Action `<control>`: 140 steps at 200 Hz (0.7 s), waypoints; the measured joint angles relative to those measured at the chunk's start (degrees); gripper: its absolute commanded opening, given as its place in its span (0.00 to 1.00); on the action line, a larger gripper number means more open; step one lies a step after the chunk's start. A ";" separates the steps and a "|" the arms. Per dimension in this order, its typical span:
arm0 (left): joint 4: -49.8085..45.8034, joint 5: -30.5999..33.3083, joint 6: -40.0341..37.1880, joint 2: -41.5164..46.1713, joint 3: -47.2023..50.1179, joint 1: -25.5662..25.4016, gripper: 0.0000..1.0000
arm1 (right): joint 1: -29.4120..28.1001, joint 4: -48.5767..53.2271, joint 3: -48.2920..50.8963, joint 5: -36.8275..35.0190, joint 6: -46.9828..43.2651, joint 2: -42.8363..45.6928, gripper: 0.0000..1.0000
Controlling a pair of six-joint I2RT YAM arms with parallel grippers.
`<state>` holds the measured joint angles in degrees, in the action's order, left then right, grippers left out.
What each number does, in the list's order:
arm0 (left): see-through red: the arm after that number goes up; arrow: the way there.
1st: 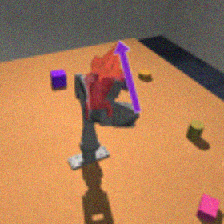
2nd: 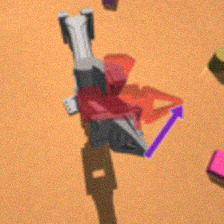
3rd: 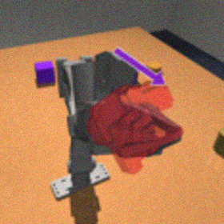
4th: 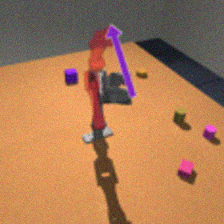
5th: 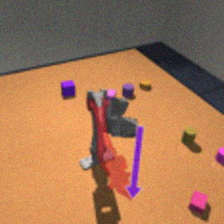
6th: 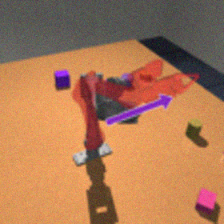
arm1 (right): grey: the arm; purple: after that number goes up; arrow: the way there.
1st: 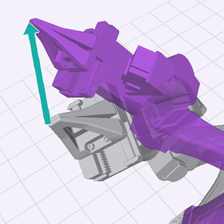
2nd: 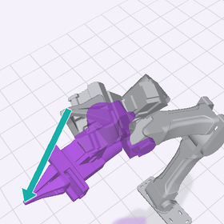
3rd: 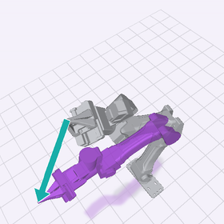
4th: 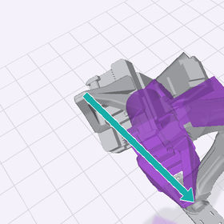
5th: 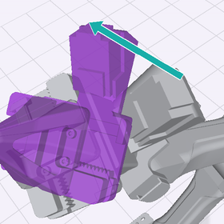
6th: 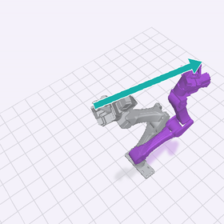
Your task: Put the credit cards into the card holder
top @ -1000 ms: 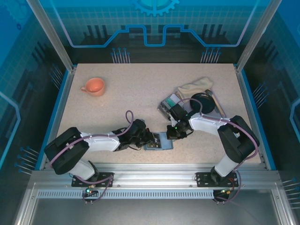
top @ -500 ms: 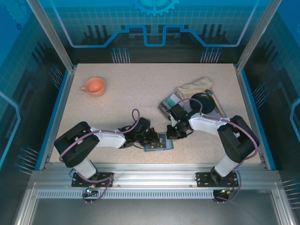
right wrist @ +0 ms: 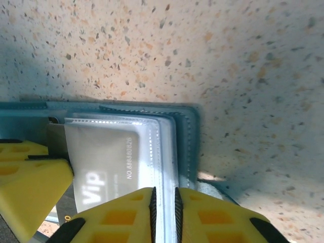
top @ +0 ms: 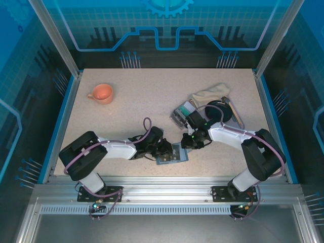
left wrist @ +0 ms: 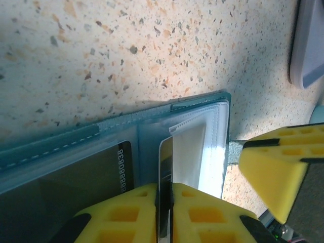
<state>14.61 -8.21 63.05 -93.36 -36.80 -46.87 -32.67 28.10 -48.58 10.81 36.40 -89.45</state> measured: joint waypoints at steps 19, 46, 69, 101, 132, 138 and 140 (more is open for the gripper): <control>-0.68 0.00 0.00 0.11 0.00 -0.11 0.14 | 0.24 0.74 0.00 -0.31 -0.04 -0.02 0.20; -1.22 0.00 -0.02 0.26 0.00 -0.13 0.19 | 0.26 1.01 0.00 -0.31 -0.22 -0.22 0.19; -2.38 -0.04 -0.07 0.42 0.00 -0.13 0.20 | 0.26 0.92 0.28 -0.24 -0.22 -0.96 0.19; -3.78 -0.20 -0.22 1.05 0.04 -0.13 0.19 | 0.26 0.92 0.70 -0.09 -0.22 -1.90 0.19; -5.05 -0.26 -0.44 1.60 0.22 -0.13 0.08 | 0.26 0.76 0.83 0.28 -0.22 -2.10 0.18; -5.16 -0.28 -0.50 1.60 0.22 -0.13 0.07 | 0.26 0.68 0.87 0.37 -0.22 -2.10 0.17; -5.18 -0.28 -0.46 1.60 0.22 -0.13 0.07 | 0.26 0.68 0.90 0.37 -0.20 -2.10 0.17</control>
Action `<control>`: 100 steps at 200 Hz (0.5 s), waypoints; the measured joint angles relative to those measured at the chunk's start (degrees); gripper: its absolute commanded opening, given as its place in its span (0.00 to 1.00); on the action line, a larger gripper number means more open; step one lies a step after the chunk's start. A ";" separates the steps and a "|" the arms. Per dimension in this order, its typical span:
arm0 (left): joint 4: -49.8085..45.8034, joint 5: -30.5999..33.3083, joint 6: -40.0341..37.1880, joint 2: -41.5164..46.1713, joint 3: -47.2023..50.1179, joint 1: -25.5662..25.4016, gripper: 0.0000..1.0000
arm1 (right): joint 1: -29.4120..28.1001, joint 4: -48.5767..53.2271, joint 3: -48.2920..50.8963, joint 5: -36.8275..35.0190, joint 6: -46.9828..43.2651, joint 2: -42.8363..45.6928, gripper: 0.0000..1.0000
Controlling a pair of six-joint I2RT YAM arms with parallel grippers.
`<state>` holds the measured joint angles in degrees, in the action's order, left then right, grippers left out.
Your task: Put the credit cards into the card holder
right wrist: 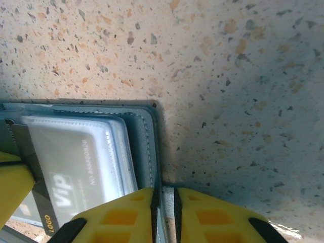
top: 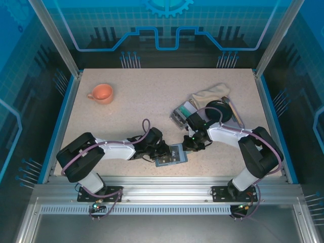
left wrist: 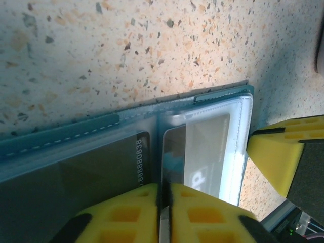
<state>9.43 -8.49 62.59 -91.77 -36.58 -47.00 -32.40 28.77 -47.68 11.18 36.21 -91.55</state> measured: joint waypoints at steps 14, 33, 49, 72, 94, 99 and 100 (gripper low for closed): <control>0.04 -0.26 -0.13 0.00 0.00 0.00 0.05 | 0.00 -0.24 0.07 0.37 0.00 0.00 0.17; 0.07 -0.61 -0.09 -0.26 -0.13 0.00 0.04 | -0.02 -0.98 0.39 1.33 0.07 0.00 0.16; 0.48 -1.03 0.04 -1.18 -0.66 -0.04 0.04 | -0.07 -1.55 0.94 1.70 0.31 0.00 0.16; 1.64 -1.73 0.44 -2.54 -1.22 -0.09 0.05 | -0.07 -1.92 1.62 1.73 1.01 0.00 0.16; 2.56 -2.34 0.48 -3.96 -2.25 -0.28 0.05 | -0.07 -2.23 1.81 1.73 1.55 0.02 0.16; 2.56 -2.34 0.48 -4.20 -2.47 -0.37 0.05 | -0.07 -2.25 1.84 1.73 1.57 0.04 0.16; 2.54 -2.34 0.48 -4.24 -2.51 -0.42 0.05 | -0.07 -2.25 1.84 1.70 1.57 0.04 0.16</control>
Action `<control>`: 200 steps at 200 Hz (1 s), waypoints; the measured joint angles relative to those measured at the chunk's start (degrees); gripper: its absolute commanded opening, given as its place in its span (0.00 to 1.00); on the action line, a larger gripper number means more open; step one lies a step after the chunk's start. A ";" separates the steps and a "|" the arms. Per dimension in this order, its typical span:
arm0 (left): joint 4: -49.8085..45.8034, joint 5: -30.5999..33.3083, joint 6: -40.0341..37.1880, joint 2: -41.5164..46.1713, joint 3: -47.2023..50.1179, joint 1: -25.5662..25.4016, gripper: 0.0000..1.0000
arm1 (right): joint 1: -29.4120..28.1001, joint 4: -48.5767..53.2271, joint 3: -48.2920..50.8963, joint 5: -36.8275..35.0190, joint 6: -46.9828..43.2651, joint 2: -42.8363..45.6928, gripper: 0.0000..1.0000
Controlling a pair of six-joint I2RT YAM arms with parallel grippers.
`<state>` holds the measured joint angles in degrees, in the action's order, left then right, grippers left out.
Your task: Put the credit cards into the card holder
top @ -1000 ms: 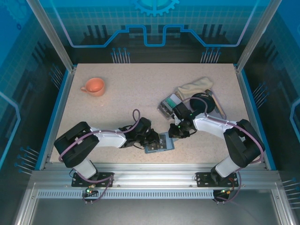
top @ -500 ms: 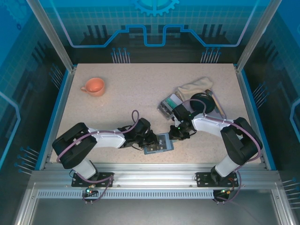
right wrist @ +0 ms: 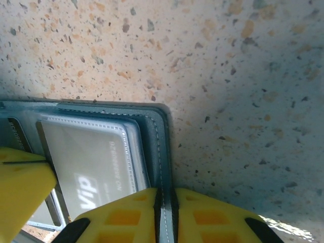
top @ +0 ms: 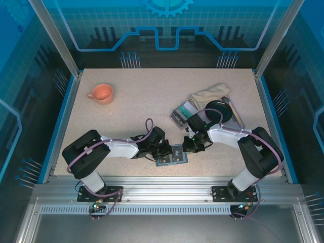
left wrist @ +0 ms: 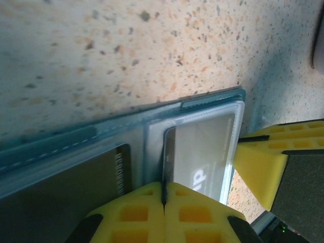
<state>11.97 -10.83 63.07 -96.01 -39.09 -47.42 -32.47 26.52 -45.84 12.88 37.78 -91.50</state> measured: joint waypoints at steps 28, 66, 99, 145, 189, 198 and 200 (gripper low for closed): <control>0.00 0.00 0.07 -0.07 -0.09 -0.02 0.09 | 0.02 0.04 0.02 -0.04 0.20 0.04 0.16; -0.37 0.83 0.98 0.57 -0.07 -0.55 0.17 | 0.17 0.92 0.04 -0.61 0.13 1.03 0.23; -5.81 2.95 -0.44 5.66 -0.09 -1.18 0.28 | 1.51 4.15 -1.57 -1.68 -1.66 5.97 0.34; -12.48 5.18 -3.54 10.47 -2.78 0.66 0.43 | 6.80 8.79 -13.03 -4.66 -8.61 9.84 0.52; -13.81 3.89 -4.76 8.57 -8.81 8.92 0.54 | 13.90 11.78 -29.75 -6.58 -16.13 -0.90 0.69; -13.79 3.54 -5.01 7.72 -10.23 9.94 0.57 | 14.84 12.17 -33.07 -6.88 -16.98 -4.42 0.70; -13.79 3.43 -4.98 7.45 -10.58 10.16 0.57 | 15.02 12.31 -33.73 -6.86 -17.05 -5.20 0.70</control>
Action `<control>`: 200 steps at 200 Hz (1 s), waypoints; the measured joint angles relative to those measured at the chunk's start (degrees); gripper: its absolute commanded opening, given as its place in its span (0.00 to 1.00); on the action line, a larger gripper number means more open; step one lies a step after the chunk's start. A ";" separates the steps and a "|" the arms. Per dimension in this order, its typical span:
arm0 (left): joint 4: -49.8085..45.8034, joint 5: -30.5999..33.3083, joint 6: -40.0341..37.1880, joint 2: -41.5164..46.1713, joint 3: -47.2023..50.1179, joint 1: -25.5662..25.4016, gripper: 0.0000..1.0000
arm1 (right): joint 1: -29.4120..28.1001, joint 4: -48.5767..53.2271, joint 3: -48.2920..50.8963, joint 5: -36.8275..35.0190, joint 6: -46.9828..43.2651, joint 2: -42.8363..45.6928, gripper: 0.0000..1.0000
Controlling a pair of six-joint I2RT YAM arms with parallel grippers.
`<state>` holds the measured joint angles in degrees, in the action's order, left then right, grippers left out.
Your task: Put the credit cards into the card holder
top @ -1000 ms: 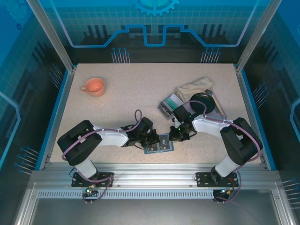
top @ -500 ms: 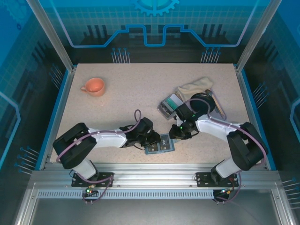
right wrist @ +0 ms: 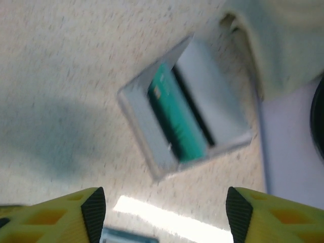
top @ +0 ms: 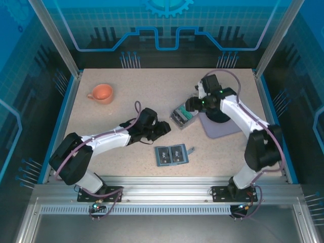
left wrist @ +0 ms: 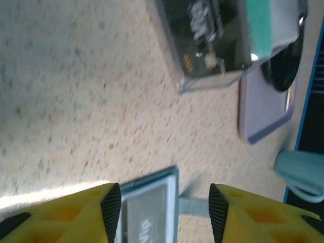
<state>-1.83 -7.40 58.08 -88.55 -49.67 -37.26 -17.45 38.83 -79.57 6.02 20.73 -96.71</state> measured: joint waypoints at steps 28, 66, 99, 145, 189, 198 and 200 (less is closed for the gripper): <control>0.39 -1.73 0.26 -3.23 -3.15 1.92 0.60 | 1.77 1.95 -8.44 0.15 -1.79 -9.99 0.71; 0.59 -3.39 0.94 -6.73 -3.56 3.76 0.62 | 3.02 4.02 -14.91 2.05 -2.60 -18.93 0.71; 0.57 -4.31 1.68 -8.02 -3.58 4.50 0.63 | 3.54 5.14 -15.56 6.86 -2.60 -21.31 0.69; 0.59 -5.18 1.77 -8.90 -5.49 5.84 0.64 | 3.52 3.37 -11.21 15.23 -1.86 -19.67 0.66; 0.15 -6.01 1.73 -12.33 -8.41 6.80 0.65 | 2.80 3.39 -7.58 19.39 -1.25 -16.59 0.65; -0.22 -6.14 1.73 -13.22 -9.27 6.95 0.65 | 2.40 3.89 -7.52 17.90 -1.29 -15.82 0.66; -0.28 -6.19 1.68 -13.49 -9.53 6.97 0.65 | 2.21 4.07 -7.52 17.11 -1.31 -15.56 0.66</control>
<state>-2.11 -13.58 59.77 -102.04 -59.20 -30.28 -15.25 42.89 -87.09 23.14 19.42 -112.27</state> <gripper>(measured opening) 0.644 0.652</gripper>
